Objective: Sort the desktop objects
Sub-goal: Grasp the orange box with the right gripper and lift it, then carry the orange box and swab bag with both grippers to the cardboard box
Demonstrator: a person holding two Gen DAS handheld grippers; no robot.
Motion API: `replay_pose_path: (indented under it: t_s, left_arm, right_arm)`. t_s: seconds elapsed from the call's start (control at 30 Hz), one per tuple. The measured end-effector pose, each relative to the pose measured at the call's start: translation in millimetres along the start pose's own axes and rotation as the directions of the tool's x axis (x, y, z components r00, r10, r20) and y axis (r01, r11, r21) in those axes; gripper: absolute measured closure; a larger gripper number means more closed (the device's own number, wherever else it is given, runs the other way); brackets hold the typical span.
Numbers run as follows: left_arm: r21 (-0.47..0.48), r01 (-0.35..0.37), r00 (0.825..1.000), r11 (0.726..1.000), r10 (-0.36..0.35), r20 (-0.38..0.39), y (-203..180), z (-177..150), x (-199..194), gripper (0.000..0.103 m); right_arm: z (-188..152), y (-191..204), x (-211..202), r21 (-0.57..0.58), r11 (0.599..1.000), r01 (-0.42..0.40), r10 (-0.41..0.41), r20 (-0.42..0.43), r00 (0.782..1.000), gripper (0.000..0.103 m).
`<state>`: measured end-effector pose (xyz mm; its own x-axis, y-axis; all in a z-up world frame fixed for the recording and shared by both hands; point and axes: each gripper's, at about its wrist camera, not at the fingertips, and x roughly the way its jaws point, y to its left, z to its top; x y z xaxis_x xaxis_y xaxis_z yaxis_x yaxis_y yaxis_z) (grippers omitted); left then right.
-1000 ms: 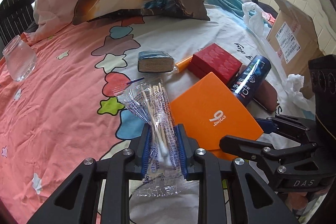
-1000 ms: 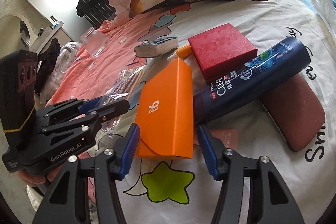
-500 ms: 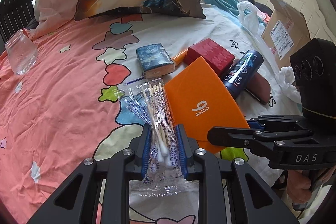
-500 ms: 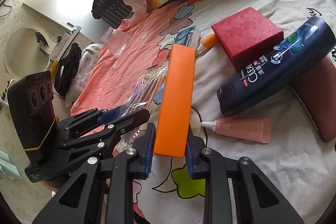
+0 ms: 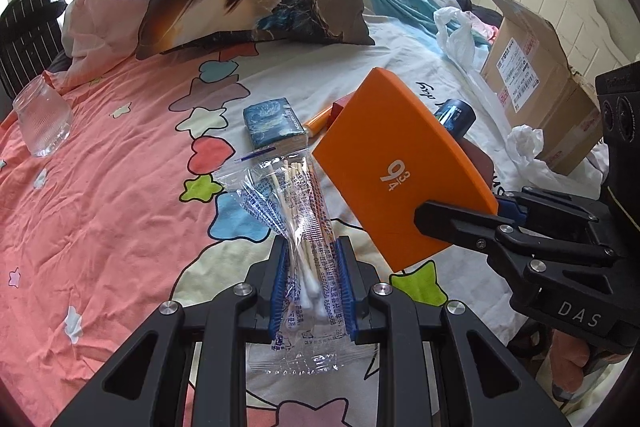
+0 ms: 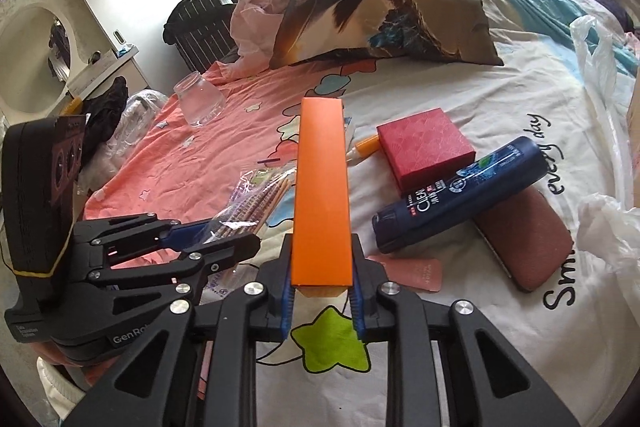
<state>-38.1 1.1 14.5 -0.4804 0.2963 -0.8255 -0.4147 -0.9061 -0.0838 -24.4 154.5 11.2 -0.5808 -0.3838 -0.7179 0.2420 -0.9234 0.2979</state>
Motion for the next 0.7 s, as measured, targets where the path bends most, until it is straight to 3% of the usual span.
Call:
replay_pose_path:
  t_s: [0.23, 0.7]
  left_arm:
    - [0.028, -0.006, 1.0, 1.0, 0.006, 0.016, -17, -1, -12, 0.079]
    - [0.091, -0.015, 0.999, 0.996, 0.01, 0.047, -63, -2, -36, 0.079]
  right_arm:
    - [-5, 8, -15, -0.063, 0.993, 0.096, -0.094, 0.032, 0.995, 0.081]
    - [-12, 4, -53, -0.079, 0.982, 0.174, -0.168, 0.08, 0.982, 0.081]
